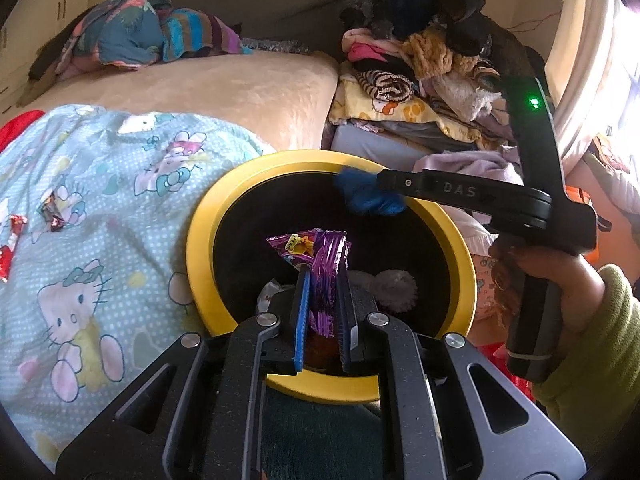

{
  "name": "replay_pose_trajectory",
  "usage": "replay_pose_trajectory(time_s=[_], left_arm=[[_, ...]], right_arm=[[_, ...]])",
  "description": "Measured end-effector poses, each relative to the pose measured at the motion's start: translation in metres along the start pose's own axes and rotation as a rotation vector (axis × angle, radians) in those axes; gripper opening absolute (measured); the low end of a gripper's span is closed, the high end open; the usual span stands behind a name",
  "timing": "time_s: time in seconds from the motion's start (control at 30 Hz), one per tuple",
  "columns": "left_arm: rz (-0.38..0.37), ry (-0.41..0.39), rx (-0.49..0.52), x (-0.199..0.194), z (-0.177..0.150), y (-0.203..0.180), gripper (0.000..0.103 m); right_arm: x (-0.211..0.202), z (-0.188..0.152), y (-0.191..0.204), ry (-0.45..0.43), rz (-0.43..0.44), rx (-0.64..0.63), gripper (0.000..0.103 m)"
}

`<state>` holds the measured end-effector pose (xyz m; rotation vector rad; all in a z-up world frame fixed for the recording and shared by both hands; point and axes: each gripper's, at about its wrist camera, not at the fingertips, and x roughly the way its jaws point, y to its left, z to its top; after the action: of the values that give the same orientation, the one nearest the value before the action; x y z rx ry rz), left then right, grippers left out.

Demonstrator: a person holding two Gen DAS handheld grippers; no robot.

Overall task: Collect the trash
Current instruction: 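Open both tools to drop the purple wrapper and blue balloon into the bin, then move both tools back over the red and brown wrappers on the blanket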

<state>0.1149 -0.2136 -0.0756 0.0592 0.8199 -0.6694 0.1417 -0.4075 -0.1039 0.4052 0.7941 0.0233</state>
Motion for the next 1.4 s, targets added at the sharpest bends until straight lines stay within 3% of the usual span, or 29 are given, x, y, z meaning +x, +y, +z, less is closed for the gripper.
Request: replay_pose_trajectory(time_s=[0.03,0.07,0.2,0.27,0.33,0.43,0.6,1.1,1.4], left_arm=[[0.003,0.0,-0.003,0.001,0.001,0.001,0.017],[0.008,-0.002,-0.006,0.002,0.002,0.002,0.033],[0.028,-0.026,-0.031,-0.005,0.008,0.007,0.049],[0.039,-0.033,-0.045,-0.009,0.009,0.009,0.072],[0.042,-0.045,-0.057,-0.014,0.01,0.011,0.077],[0.062,-0.064,-0.06,-0.022,0.011,0.011,0.093],[0.073,-0.093,-0.053,-0.033,0.011,0.009,0.093],[0.16,-0.17,-0.116,-0.07,0.013,0.03,0.093],[0.218,-0.228,-0.171,-0.097,0.01,0.051,0.093]], right_arm=[[0.0,0.0,-0.001,0.001,-0.003,0.0,0.039],[0.0,0.0,-0.001,-0.001,-0.008,0.004,0.043],[-0.002,0.001,-0.003,-0.01,-0.014,0.014,0.058],[-0.004,0.001,-0.003,-0.019,-0.022,0.018,0.064],[-0.006,0.002,-0.003,-0.024,-0.024,0.021,0.067],[-0.01,0.005,-0.001,-0.038,-0.036,0.011,0.069],[-0.016,0.008,0.003,-0.058,-0.039,0.0,0.076],[-0.035,0.015,0.034,-0.092,-0.01,-0.066,0.081],[-0.039,0.011,0.072,-0.091,0.041,-0.14,0.082]])
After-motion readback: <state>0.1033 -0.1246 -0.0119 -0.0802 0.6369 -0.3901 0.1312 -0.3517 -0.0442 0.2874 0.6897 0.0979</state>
